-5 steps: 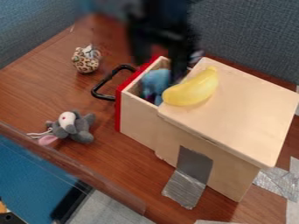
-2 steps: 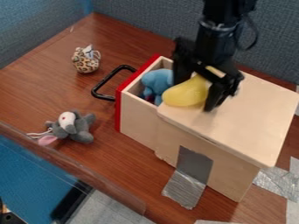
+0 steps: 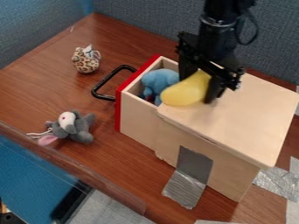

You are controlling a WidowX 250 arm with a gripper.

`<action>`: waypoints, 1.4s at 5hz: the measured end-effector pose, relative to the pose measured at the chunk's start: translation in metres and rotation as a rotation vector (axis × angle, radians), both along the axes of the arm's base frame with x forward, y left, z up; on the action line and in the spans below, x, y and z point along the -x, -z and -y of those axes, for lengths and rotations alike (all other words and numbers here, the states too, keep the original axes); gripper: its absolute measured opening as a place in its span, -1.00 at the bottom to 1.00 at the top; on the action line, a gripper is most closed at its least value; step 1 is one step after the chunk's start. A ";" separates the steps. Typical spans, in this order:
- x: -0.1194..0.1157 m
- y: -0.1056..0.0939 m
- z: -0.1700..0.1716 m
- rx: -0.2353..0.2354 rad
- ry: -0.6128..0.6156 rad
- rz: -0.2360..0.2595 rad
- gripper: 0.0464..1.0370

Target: Pick the yellow banana and put it on the lower left side of the table.

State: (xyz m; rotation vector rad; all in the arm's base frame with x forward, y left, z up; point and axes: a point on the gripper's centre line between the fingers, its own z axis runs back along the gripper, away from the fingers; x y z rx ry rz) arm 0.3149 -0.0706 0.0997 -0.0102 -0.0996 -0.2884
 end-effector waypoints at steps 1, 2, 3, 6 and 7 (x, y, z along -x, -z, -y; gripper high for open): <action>0.001 -0.006 -0.033 0.023 -0.081 -0.023 0.04; 0.003 -0.018 -0.075 0.054 -0.187 0.007 0.04; 0.019 -0.004 -0.122 0.037 -0.281 -0.018 0.04; 0.064 0.074 -0.233 -0.088 -0.432 -0.069 0.04; 0.070 0.096 -0.248 -0.152 -0.410 -0.047 0.04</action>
